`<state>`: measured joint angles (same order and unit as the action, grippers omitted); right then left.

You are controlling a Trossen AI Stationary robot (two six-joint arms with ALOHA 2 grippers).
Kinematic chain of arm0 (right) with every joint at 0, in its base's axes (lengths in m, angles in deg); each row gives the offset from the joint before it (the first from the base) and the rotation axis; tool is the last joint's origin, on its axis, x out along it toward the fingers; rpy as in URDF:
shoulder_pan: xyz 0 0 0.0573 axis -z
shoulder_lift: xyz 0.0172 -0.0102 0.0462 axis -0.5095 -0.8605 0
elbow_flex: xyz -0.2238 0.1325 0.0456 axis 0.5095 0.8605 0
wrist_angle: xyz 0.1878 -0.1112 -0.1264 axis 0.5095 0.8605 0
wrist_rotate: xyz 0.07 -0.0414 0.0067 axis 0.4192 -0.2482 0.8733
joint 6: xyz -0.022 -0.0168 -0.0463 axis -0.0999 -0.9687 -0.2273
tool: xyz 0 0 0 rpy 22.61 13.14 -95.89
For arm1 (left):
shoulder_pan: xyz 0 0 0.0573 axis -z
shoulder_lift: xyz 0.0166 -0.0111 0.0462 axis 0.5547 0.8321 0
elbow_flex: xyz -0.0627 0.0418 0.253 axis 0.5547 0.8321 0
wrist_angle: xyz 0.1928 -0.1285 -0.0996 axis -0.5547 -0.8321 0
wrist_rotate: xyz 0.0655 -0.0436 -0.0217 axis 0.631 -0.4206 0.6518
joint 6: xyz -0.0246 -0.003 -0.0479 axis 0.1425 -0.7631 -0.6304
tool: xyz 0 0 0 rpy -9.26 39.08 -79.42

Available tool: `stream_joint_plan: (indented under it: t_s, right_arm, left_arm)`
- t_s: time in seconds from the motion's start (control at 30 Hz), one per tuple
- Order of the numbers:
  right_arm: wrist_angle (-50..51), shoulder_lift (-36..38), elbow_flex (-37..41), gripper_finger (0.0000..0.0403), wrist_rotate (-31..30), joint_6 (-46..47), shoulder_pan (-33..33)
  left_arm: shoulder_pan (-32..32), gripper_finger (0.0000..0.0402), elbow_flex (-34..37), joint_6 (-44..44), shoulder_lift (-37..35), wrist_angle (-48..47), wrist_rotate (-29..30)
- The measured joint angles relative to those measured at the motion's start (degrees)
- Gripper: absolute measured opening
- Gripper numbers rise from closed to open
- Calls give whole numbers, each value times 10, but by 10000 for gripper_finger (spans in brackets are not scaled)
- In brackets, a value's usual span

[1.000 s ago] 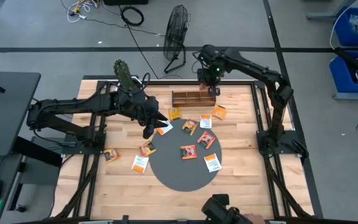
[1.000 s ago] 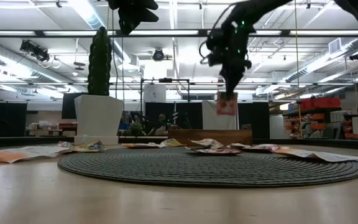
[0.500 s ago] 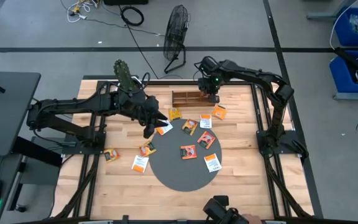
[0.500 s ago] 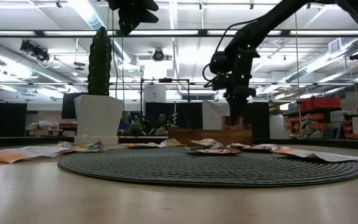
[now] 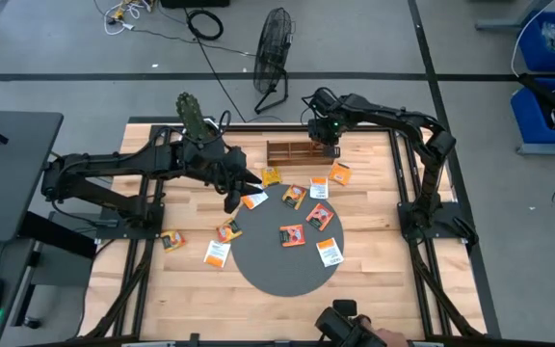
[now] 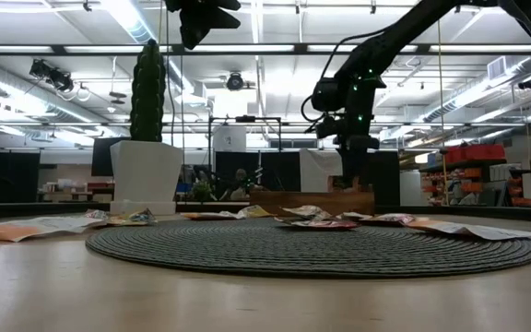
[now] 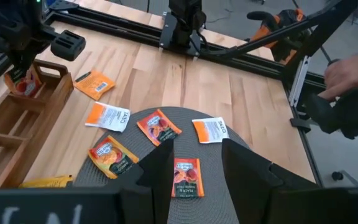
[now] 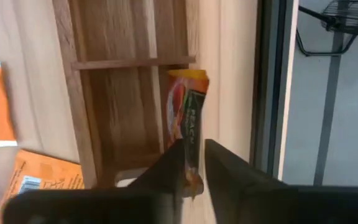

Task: Pick & Place Tea
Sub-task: Put the yellow tea bag into the right section of the wooden organizer

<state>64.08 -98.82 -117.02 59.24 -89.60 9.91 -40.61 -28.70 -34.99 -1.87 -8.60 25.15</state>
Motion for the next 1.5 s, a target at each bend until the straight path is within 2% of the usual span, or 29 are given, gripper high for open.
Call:
stream_joint_plan:
  t_s: [0.2, 0.37, 0.53, 0.67, 0.87, 1.1, 1.27, 1.37, 1.5]
  right_arm:
    - [12, 0, -14, 159, 3, 0, 0]
    - [38, 0, -62, 213, 3, 2, 0]
    - [123, 4, -138, 229, 7, 76, 0]
    - [165, 35, -139, 218, 40, 131, 6]
    - [150, 126, -34, 193, 74, 221, 0]
    - [-3, 228, 173, 166, 82, 351, -62]
    - [-71, 238, 280, 155, 51, 384, -99]
    - [-109, 236, 325, 154, 19, 383, -105]
    - [-141, 236, 367, 160, 5, 382, -104]
  left_arm:
    - [0, 138, 0, 4, 0, 0, 0]
    - [0, 138, 0, 8, 0, 0, 2]
    - [0, 138, 0, 7, 0, -7, 2]
    - [0, 138, 0, 13, 0, -10, 2]
    - [0, 138, 0, 25, 0, -19, 2]
    - [0, 138, 0, 45, 0, -21, 4]
    - [0, 138, 0, 46, 0, -21, 4]
    - [0, 138, 0, 46, 0, -21, 4]
    - [0, 138, 0, 46, 0, -21, 4]
